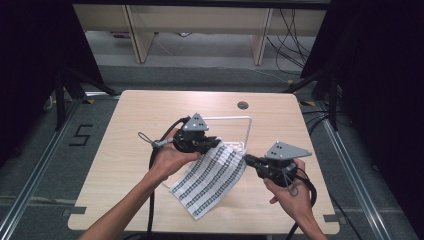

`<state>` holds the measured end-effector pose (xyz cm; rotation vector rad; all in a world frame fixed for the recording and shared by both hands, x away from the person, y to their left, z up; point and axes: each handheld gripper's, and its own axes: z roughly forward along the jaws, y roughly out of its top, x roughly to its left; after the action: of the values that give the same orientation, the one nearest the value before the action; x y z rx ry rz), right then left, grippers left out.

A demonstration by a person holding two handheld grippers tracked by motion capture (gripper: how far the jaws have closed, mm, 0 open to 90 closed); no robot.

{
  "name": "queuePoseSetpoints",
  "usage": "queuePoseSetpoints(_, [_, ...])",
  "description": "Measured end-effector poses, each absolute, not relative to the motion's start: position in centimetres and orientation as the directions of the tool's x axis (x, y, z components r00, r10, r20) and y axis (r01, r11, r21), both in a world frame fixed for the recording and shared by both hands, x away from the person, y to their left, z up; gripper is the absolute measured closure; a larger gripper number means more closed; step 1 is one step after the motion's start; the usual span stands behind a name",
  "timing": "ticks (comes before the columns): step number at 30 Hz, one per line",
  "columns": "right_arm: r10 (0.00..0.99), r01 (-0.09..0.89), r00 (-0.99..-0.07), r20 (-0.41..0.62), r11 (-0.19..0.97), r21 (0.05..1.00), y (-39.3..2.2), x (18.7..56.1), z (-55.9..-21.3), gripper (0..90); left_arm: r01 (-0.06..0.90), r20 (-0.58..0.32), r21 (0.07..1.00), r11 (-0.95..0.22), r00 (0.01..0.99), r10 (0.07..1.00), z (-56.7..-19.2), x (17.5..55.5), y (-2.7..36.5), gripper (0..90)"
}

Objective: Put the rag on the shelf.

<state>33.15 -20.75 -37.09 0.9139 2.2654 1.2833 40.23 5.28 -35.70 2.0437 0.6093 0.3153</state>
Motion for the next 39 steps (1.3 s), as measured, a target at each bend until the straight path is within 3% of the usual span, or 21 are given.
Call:
queuePoseSetpoints(17, [0.722,0.241,-0.686,-0.092,0.345,0.907,-20.6,36.5,-29.8,89.0,0.251,-0.028,0.923,-0.294,0.803,0.596,-30.6,39.7,6.8,85.8])
queuePoseSetpoints(39, [0.76,0.196,-0.639,-0.115,0.306,0.932,-20.5,40.5,-24.6,89.0,0.237,-0.054,0.952,-0.192,0.75,0.659,-26.9,42.7,6.2,85.7])
